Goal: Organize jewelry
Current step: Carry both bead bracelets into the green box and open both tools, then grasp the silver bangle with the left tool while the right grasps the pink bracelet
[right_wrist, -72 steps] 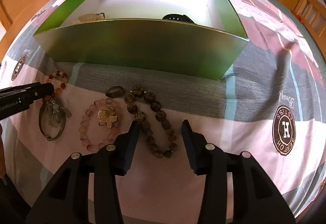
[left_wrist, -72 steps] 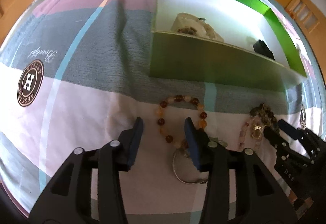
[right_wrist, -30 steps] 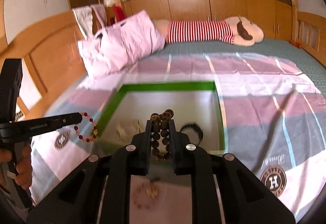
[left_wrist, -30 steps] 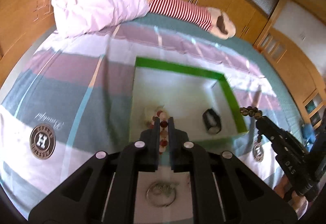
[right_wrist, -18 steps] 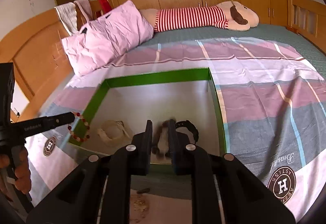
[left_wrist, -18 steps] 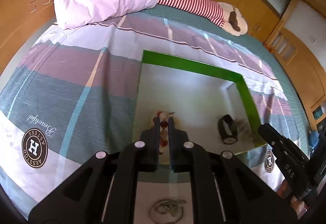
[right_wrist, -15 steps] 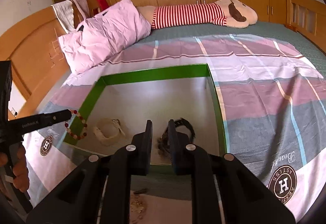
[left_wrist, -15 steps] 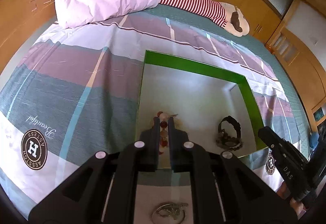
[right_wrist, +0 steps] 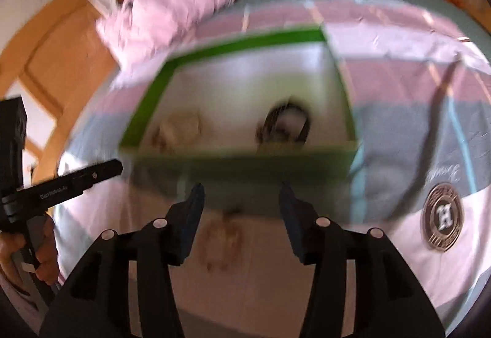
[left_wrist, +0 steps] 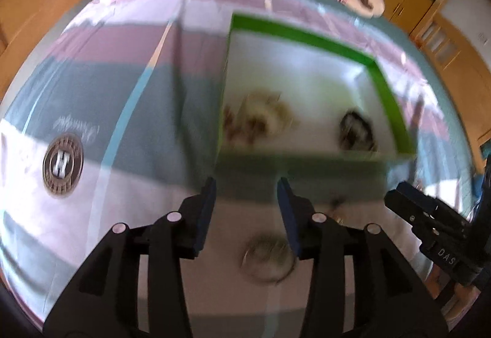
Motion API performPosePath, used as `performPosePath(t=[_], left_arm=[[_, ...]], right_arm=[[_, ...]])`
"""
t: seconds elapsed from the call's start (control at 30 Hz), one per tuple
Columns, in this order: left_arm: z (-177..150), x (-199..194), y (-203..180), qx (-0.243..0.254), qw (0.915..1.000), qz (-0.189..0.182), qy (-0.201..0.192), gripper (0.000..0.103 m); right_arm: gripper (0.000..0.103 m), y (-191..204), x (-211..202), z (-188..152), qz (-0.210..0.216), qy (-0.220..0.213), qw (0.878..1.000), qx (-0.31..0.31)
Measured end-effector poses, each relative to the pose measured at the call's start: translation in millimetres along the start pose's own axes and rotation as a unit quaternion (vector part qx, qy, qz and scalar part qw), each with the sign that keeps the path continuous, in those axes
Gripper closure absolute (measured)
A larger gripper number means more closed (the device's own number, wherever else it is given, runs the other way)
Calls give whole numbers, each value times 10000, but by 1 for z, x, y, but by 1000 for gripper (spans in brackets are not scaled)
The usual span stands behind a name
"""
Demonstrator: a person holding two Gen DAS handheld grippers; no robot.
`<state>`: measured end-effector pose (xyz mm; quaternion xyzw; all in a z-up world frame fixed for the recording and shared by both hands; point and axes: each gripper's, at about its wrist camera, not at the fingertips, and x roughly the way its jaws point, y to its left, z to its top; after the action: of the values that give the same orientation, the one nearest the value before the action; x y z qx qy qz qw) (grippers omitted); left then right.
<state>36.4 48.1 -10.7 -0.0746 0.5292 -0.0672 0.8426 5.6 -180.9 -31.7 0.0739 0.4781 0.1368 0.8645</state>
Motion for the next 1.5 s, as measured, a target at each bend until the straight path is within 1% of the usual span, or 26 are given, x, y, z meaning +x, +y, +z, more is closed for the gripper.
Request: performPosePath(t=[0.03, 0.1, 0.17, 0.27, 0.3, 0.33, 0.4, 0.43, 0.47, 0.5, 0.57, 0.67, 0.8, 0.87, 0.93, 0.97, 1.0, 1.03, 1.07, 1.1, 1.23, 1.27, 1.37, 1.4, 1.43, 1.5], left_arm=[[-7, 3, 2, -13, 10000, 11, 81, 61], [-21, 9, 6, -17, 9996, 38, 283, 61], [-30, 12, 8, -1, 9993, 49, 374, 59], [-32, 20, 7, 39, 9989, 60, 470, 58], [-32, 21, 5, 82, 9988, 31, 472, 58], [-33, 22, 3, 141, 9988, 5, 479, 58], [-34, 24, -1, 238, 9984, -36, 513, 58], [-34, 24, -2, 271, 9982, -48, 529, 57], [-35, 26, -4, 310, 9980, -60, 553, 58], [-36, 27, -5, 326, 9978, -61, 570, 57], [-37, 29, -9, 343, 9975, -51, 609, 57], [-39, 34, -11, 364, 9969, -85, 691, 58], [-43, 42, -22, 507, 9963, -151, 676, 66], [-44, 45, -29, 621, 9957, -114, 676, 66], [-44, 50, -33, 733, 9951, -3, 665, 66], [-44, 51, -32, 704, 9952, -13, 681, 72], [-42, 51, -31, 661, 9954, -25, 691, 79], [-41, 51, -29, 615, 9958, -51, 678, 81], [-40, 49, -27, 576, 9962, -72, 653, 87], [-37, 47, -24, 509, 9969, -90, 586, 89], [-30, 32, -17, 363, 9984, -297, 321, 92], [-29, 25, -18, 385, 9982, -406, 210, 95], [-26, 12, -22, 475, 9971, -601, -46, 95], [-25, 12, -22, 483, 9969, -623, -84, 95], [-24, 11, -23, 482, 9967, -637, -107, 95], [-22, 12, -20, 422, 9972, -615, -64, 95]], right_arm=[[61, 8, 5, -4, -70, 89, 9997, -201], [70, 24, 17, -12, -244, 382, 9971, -613], [72, 35, 33, -21, -353, 745, 9933, -810], [72, 39, 52, -33, -494, 1091, 9889, -876], [72, 39, 55, -33, -563, 1104, 9883, -894], [75, 38, 56, -33, -588, 1088, 9883, -893], [89, 35, 54, -31, -606, 1006, 9899, -794], [97, 33, 51, -28, -604, 944, 9910, -728], [102, 30, 47, -25, -658, 837, 9921, -667], [103, 27, 44, -23, -698, 762, 9927, -620], [103, 20, 37, -19, -726, 617, 9943, -484], [103, 15, 33, -17, -735, 563, 9949, -410], [102, 12, 36, -19, -669, 725, 9946, -321], [102, 13, 38, -20, -691, 783, 9939, -347], [100, 12, 39, -21, -686, 821, 9936, -373], [98, 12, 41, -18, -704, 839, 9932, -382], [91, 12, 42, -17, -710, 853, 9931, -386], [83, 12, 42, -17, -711, 871, 9929, -383], [81, 13, 44, -17, -704, 883, 9929, -380], [81, 14, 45, -18, -706, 904, 9925, -412], [81, 18, 49, -23, -722, 968, 9910, -580], [81, 19, 50, -24, -724, 955, 9909, -618], [82, 25, 52, -26, -771, 901, 9897, -798], [90, 26, 51, -26, -747, 910, 9893, -864], [101, 26, 52, -27, -744, 942, 9886, -905], [103, 27, 50, -27, -806, 905, 9881, -947]])
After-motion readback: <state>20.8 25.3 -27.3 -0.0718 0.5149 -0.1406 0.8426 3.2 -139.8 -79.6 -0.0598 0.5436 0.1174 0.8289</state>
